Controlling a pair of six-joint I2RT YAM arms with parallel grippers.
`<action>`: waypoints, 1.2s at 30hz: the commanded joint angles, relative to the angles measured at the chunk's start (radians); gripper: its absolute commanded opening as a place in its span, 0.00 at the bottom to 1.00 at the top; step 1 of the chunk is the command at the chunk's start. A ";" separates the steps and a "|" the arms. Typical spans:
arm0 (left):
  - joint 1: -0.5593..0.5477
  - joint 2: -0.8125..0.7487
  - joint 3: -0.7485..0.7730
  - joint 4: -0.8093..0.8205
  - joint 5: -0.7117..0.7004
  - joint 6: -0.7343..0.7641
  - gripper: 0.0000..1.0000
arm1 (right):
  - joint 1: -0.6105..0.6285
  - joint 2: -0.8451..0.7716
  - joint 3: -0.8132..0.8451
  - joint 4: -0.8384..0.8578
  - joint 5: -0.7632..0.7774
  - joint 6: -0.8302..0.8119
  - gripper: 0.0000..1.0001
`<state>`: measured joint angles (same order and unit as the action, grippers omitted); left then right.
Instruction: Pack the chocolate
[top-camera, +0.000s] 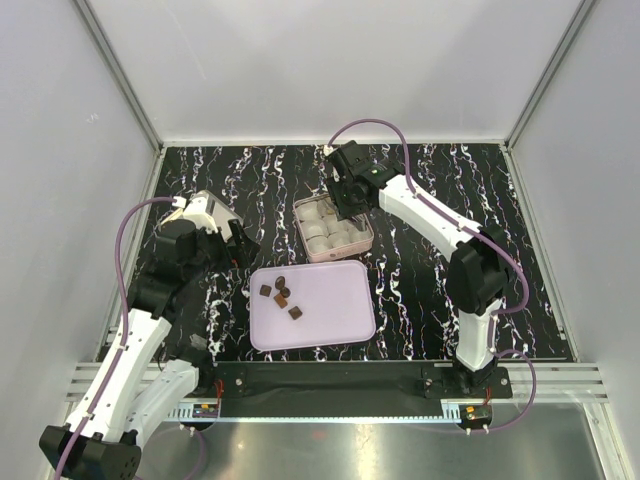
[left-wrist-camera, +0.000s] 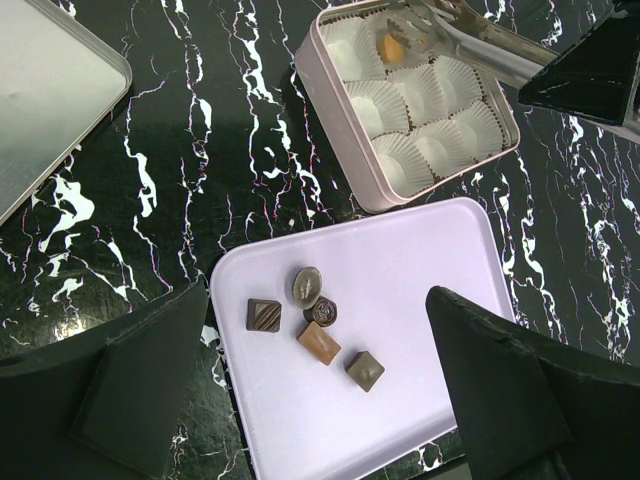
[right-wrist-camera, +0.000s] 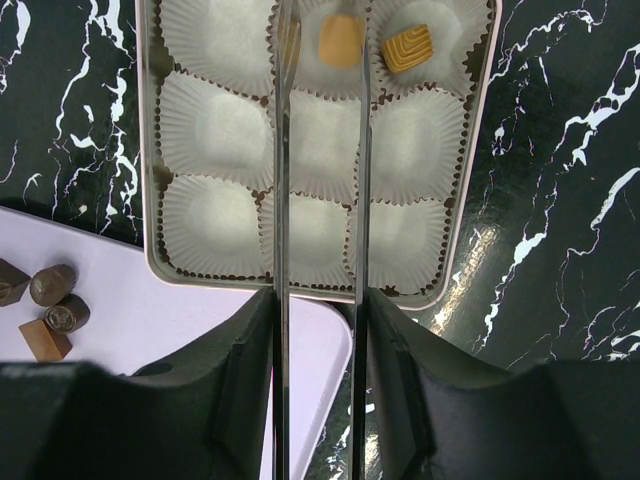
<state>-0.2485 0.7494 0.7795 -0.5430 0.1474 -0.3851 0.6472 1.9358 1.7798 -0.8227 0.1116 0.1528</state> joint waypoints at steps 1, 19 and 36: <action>0.005 0.004 0.029 0.052 0.014 0.003 0.99 | -0.003 -0.018 0.029 0.022 0.000 -0.010 0.47; 0.005 0.005 0.033 0.040 -0.022 0.011 0.99 | 0.242 -0.400 -0.273 -0.033 -0.159 0.073 0.50; 0.008 0.002 0.033 0.025 -0.080 0.009 0.99 | 0.545 -0.534 -0.569 0.117 -0.026 0.357 0.57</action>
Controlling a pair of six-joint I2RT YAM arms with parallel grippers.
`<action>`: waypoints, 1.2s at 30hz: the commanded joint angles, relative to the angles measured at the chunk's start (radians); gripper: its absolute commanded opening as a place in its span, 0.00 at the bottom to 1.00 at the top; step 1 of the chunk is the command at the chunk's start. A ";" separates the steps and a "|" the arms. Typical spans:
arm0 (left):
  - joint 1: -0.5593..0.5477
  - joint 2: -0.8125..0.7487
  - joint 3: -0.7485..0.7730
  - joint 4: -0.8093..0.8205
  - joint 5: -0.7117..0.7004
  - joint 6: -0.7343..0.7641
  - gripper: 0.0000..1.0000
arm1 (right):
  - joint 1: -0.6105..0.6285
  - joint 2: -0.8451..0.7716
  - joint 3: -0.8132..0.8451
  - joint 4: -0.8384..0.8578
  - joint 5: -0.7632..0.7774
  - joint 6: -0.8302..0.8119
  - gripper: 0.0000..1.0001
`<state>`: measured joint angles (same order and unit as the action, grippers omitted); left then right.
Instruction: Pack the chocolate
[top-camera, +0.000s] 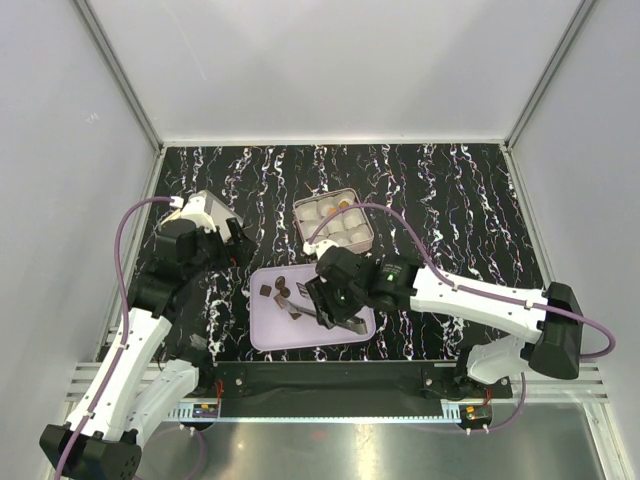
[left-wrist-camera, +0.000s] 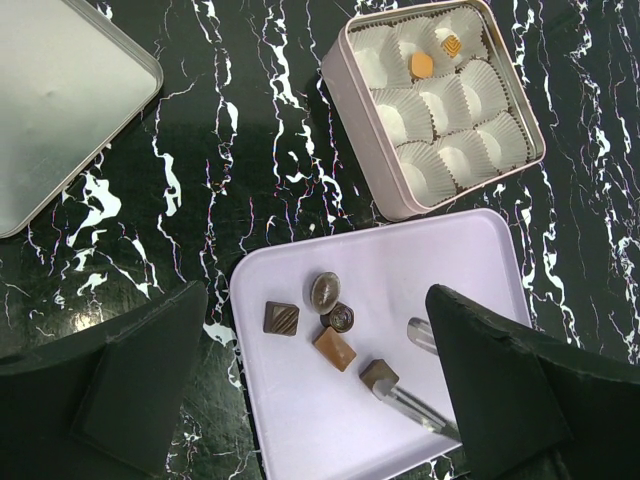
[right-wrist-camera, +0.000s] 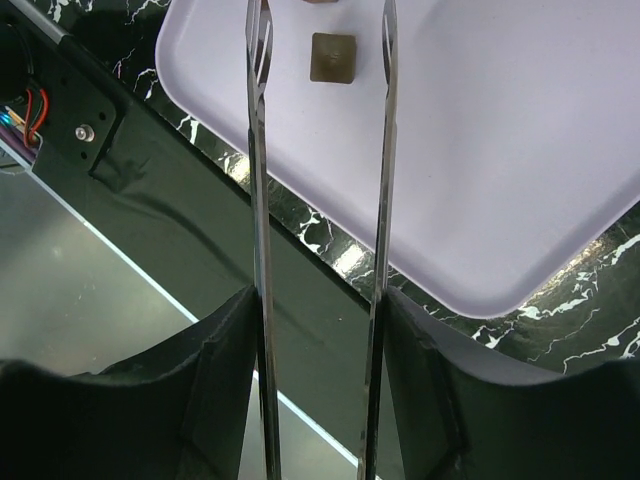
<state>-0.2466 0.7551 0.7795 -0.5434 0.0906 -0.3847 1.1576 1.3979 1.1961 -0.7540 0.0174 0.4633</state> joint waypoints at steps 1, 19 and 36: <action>0.006 -0.003 0.033 0.025 -0.020 0.009 0.99 | 0.050 0.018 0.019 0.041 0.081 0.046 0.57; 0.006 -0.002 0.033 0.030 -0.011 0.007 0.99 | 0.165 0.128 0.022 -0.031 0.190 0.077 0.54; 0.006 0.000 0.033 0.030 -0.006 0.007 0.99 | 0.168 0.092 0.198 -0.186 0.297 0.044 0.36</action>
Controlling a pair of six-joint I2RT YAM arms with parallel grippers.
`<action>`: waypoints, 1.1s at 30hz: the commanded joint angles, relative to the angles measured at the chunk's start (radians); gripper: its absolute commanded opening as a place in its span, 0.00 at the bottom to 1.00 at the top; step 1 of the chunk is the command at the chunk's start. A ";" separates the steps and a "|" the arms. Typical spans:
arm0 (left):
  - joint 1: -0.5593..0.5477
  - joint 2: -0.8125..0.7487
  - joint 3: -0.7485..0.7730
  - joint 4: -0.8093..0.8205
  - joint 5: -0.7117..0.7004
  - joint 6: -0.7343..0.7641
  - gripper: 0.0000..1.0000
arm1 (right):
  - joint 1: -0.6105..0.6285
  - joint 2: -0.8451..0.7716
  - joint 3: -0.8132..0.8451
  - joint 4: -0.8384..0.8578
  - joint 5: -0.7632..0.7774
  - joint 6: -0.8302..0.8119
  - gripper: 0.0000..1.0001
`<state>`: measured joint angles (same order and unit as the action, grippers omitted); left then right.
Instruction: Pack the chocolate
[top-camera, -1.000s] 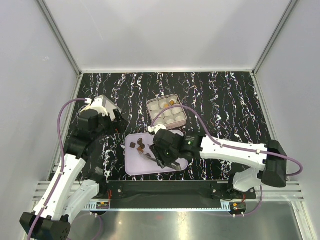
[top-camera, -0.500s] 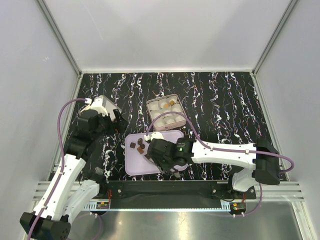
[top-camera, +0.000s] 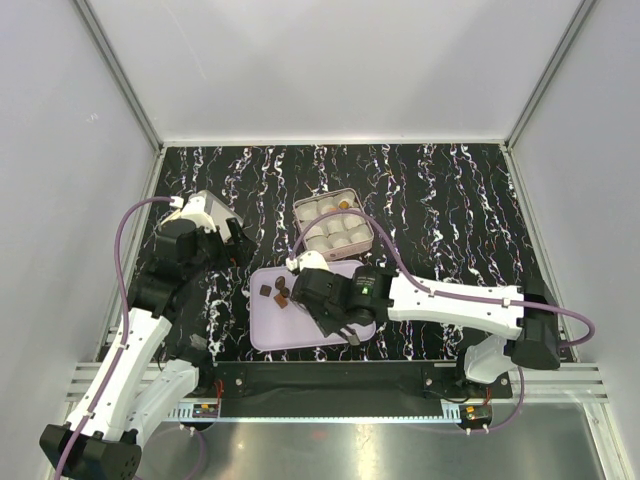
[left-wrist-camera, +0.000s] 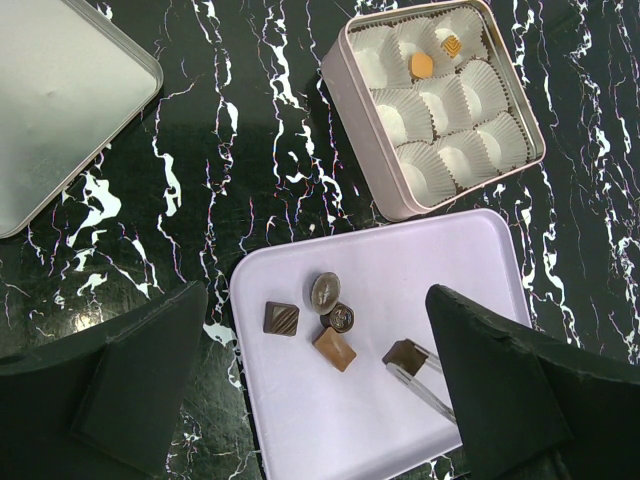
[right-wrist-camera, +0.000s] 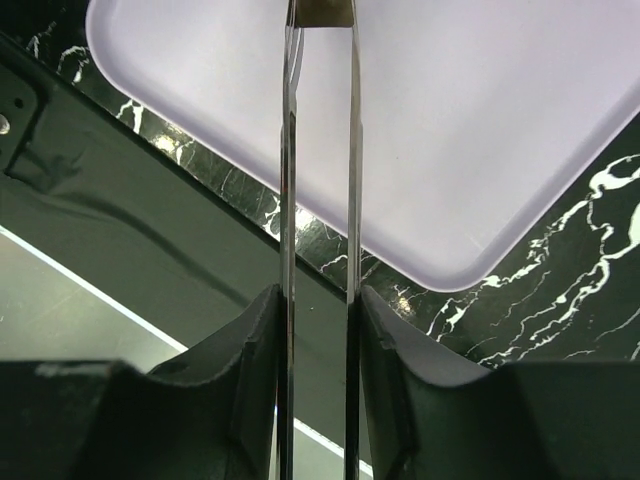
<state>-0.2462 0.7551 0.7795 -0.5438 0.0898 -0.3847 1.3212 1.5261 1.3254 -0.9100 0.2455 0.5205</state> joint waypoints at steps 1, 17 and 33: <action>0.005 0.000 0.032 0.030 -0.005 0.007 0.99 | 0.000 -0.041 0.087 -0.046 0.075 -0.025 0.36; 0.005 -0.002 0.030 0.033 0.001 0.007 0.99 | -0.477 -0.001 0.256 0.040 0.017 -0.332 0.35; 0.005 -0.002 0.030 0.036 0.019 0.010 0.99 | -0.570 0.354 0.498 0.168 -0.101 -0.364 0.36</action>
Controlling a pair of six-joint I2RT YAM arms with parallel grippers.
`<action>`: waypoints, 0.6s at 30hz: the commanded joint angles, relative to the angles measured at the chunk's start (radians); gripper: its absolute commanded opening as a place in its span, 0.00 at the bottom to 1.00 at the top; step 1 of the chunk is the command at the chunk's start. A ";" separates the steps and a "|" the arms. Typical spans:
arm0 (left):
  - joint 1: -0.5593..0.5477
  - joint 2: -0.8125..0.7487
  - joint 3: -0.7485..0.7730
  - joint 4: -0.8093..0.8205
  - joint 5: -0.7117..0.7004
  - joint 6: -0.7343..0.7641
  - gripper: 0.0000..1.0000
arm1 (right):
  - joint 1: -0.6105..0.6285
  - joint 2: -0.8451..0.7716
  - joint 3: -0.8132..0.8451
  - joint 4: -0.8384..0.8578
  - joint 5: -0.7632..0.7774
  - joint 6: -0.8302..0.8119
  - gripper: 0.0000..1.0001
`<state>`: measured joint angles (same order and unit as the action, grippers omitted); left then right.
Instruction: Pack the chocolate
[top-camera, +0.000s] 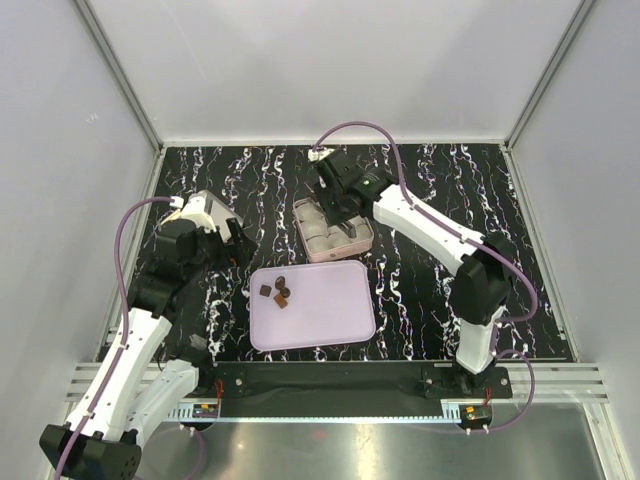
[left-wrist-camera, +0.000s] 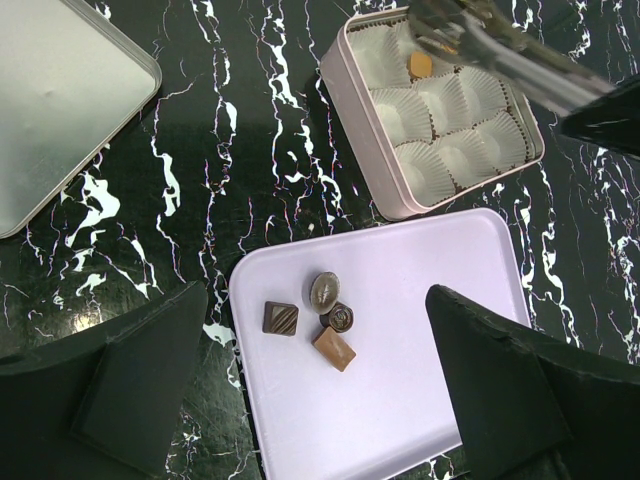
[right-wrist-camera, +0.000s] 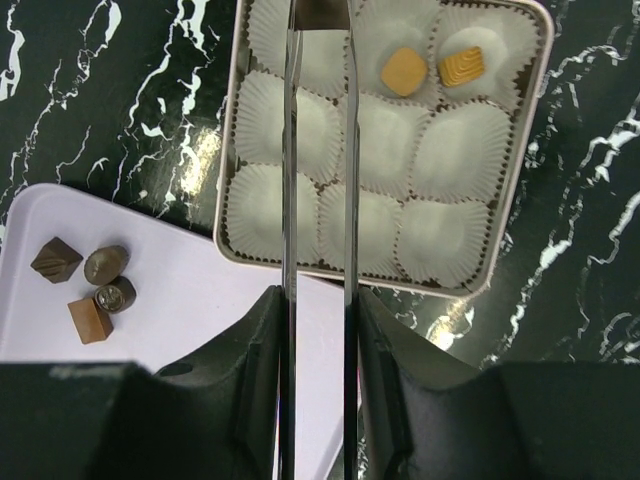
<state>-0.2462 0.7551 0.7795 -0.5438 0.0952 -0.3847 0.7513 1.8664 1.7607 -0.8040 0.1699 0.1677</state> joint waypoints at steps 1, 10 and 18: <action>0.005 0.000 0.029 0.036 0.014 0.010 0.99 | 0.000 0.022 0.063 0.068 -0.030 -0.008 0.36; 0.007 -0.003 0.030 0.038 0.018 0.009 0.99 | -0.001 0.063 0.031 0.130 -0.061 -0.004 0.38; 0.007 -0.003 0.030 0.038 0.018 0.009 0.99 | -0.007 0.112 0.043 0.124 -0.024 -0.008 0.39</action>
<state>-0.2462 0.7551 0.7795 -0.5438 0.0998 -0.3847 0.7509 1.9629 1.7691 -0.7212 0.1303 0.1680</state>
